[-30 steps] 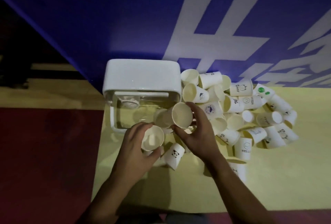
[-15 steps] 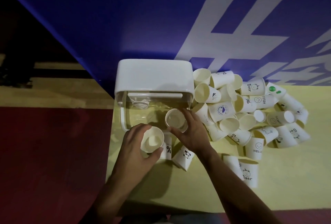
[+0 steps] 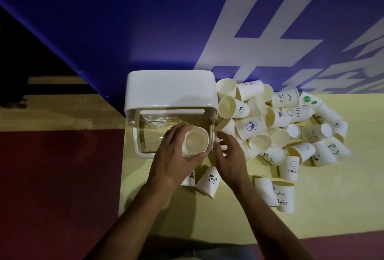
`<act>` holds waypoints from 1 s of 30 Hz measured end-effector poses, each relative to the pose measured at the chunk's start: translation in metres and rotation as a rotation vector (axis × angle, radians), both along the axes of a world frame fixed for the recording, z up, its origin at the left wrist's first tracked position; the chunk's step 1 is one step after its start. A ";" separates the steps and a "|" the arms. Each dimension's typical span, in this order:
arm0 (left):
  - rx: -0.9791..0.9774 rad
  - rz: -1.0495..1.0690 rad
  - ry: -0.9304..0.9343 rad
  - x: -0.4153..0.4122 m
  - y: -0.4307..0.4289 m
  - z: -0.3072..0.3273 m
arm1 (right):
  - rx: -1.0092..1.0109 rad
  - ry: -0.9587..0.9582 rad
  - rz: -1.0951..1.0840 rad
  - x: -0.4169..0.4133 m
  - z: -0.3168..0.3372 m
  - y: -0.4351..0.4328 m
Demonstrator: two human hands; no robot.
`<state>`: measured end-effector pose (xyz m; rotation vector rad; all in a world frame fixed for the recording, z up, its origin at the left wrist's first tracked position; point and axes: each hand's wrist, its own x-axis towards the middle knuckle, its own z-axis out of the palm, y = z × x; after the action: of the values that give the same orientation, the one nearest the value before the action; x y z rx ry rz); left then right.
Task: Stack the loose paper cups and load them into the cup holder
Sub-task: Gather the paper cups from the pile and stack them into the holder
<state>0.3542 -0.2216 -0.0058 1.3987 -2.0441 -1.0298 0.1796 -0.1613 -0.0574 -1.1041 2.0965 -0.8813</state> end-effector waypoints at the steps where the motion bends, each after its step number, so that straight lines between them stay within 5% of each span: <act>1: -0.001 -0.023 -0.023 -0.003 -0.003 -0.004 | 0.000 -0.013 -0.020 -0.002 0.000 0.002; 13: 0.085 -0.143 -0.298 -0.030 -0.030 -0.036 | 0.062 -0.099 0.144 -0.013 -0.004 -0.012; 30: 0.132 -0.154 -0.301 -0.027 -0.032 -0.054 | 0.118 -0.048 0.308 -0.005 -0.012 -0.025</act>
<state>0.3274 -0.2536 -0.0603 1.5627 -2.3693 -1.0897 0.1749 -0.1860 -0.0697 -1.2850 1.8494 -0.6220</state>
